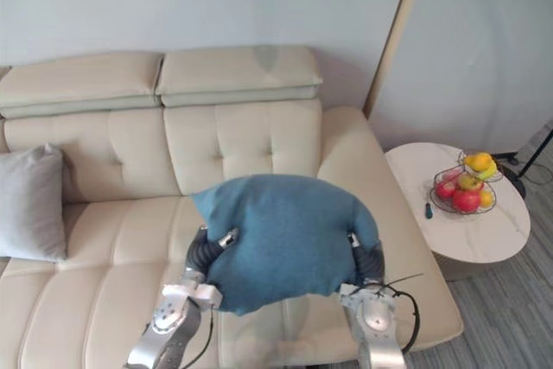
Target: Pick up cushions and gather them together orderly.
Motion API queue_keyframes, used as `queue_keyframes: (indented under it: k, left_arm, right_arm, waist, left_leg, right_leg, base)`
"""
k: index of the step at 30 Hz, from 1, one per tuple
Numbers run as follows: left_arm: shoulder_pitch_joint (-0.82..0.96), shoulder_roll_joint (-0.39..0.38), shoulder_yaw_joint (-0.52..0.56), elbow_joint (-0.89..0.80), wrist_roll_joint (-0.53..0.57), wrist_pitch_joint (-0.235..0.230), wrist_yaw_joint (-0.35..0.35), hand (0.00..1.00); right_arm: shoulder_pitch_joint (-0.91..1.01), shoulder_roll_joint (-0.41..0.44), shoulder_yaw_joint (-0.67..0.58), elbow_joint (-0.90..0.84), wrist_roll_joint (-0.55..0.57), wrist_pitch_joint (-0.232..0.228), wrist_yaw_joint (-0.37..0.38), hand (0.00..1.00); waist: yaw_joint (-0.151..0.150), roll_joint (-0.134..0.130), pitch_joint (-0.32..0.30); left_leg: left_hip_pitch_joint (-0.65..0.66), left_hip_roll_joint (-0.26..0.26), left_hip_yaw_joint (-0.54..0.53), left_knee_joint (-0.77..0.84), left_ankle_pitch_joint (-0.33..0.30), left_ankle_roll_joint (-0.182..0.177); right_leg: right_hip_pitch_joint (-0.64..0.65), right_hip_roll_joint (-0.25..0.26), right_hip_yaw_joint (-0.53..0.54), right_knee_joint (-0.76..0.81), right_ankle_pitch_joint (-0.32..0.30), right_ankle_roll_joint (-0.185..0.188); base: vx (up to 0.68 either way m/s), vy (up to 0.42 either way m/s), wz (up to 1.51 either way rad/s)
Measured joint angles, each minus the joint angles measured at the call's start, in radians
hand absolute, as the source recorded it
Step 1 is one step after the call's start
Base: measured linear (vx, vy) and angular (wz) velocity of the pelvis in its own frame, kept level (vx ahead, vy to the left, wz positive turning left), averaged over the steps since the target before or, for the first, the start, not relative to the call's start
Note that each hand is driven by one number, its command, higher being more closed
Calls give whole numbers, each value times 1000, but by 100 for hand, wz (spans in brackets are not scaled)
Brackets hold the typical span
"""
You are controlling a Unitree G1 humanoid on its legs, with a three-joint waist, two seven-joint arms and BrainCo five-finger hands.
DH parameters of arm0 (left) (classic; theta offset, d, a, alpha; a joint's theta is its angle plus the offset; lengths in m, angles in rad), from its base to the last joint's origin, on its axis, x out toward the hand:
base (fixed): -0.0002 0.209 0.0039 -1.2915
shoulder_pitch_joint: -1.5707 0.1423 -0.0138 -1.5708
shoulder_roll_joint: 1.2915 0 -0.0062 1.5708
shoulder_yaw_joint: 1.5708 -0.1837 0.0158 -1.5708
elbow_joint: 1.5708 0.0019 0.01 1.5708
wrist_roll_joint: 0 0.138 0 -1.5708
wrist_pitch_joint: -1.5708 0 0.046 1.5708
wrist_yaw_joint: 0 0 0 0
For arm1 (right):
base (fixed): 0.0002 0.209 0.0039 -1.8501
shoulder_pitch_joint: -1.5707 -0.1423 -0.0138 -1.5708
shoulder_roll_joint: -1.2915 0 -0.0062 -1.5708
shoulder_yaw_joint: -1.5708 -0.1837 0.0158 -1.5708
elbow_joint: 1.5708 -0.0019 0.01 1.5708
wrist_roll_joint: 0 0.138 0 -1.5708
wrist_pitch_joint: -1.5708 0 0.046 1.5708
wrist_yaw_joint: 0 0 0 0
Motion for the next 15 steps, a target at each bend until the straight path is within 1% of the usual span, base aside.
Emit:
queue_keyframes:
  k: [3,5,7,10,11,13,14,15]
  left_arm:
    - [-34,0,19,0,16,3,32,100]
    - [-96,1,36,0,35,3,71,100]
    - [-176,2,53,2,51,3,107,100]
    - [-354,19,70,13,54,-1,177,100]
    - [-477,36,83,54,54,-8,207,100]
    - [-632,54,103,111,55,-16,259,100]
    - [-753,77,114,174,61,-21,290,100]
    - [-868,95,128,240,69,-22,312,100]
  right_arm:
    - [-76,-4,11,37,-22,5,-14,100]
    - [-146,-6,30,37,-53,10,-51,100]
    - [-232,-7,36,37,-54,13,-86,100]
    - [-404,-34,38,37,-85,17,-153,100]
    - [-511,-56,38,38,-94,26,-187,100]
    - [-641,-87,36,42,-109,29,-232,100]
    - [-759,-108,34,81,-125,29,-262,100]
    - [-885,-128,31,144,-132,29,-284,100]
  waist:
    - [2,-1,7]
    - [6,1,23]
    - [13,2,58]
    - [28,2,93]
    - [33,4,109]
    - [39,6,111]
    - [40,11,115]
    - [35,14,140]
  left_leg:
    - [-57,-1,-6,-12,22,2]
    - [-105,-2,-15,-15,39,6]
    - [-131,-1,-19,-23,55,8]
    - [-209,5,-27,-34,87,10]
    - [-241,6,-30,-45,107,9]
    - [-297,8,-31,-54,128,11]
    - [-324,8,-31,-77,152,13]
    - [-337,7,-33,-79,163,13]
  right_leg:
    - [-53,1,-7,-12,21,-3]
    - [-95,2,-16,-16,35,-3]
    - [-123,4,-18,-14,47,-6]
    - [-201,9,-24,-13,71,-9]
    - [-240,11,-26,-12,82,-11]
    - [-300,14,-27,-12,99,-14]
    - [-336,15,-27,-14,111,-15]
    - [-348,14,-29,-19,121,-14]
  base:
    - [-34,-11,6]
    - [-76,-4,11]
    - [-121,0,8]
    - [-119,-2,4]
    - [-133,-6,1]
    - [-137,-4,-2]
    - [-119,8,-1]
    - [-72,16,-1]
